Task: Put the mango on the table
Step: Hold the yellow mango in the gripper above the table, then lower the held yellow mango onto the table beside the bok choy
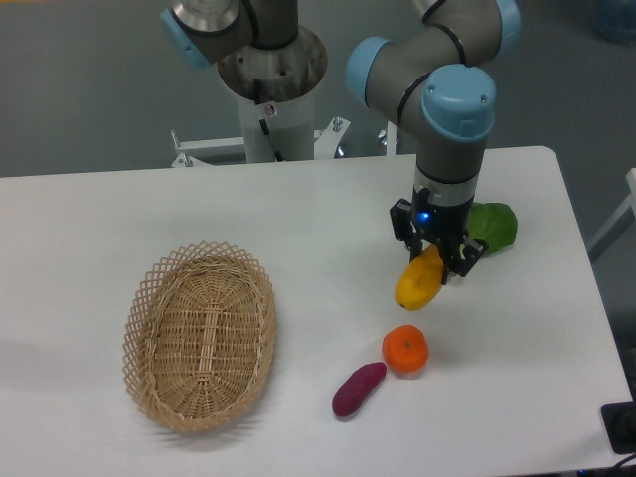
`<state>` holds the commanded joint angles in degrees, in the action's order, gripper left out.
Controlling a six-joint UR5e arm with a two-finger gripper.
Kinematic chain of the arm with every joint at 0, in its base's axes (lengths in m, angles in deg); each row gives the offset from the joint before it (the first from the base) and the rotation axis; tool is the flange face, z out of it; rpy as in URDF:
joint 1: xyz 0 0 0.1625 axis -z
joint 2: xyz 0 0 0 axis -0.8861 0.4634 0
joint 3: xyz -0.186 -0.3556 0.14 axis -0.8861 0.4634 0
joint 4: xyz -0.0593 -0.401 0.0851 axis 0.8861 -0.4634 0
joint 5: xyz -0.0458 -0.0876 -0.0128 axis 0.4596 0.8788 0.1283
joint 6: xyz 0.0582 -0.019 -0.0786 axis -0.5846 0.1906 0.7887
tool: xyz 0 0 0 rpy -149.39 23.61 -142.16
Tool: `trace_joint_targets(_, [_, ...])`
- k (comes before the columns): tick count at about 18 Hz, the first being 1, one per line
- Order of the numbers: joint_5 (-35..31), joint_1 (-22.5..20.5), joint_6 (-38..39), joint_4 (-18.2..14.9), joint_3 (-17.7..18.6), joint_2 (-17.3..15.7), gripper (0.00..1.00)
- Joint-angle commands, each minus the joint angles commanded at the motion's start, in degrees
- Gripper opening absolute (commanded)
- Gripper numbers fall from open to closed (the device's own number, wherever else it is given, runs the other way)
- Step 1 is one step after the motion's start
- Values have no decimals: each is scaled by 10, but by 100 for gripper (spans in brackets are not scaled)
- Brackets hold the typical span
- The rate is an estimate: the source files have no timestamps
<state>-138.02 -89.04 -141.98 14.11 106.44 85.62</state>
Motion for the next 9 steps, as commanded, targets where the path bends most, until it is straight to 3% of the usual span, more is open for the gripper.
trace_joint_targets(9, [-37,-18,-131,9,77,-4,48])
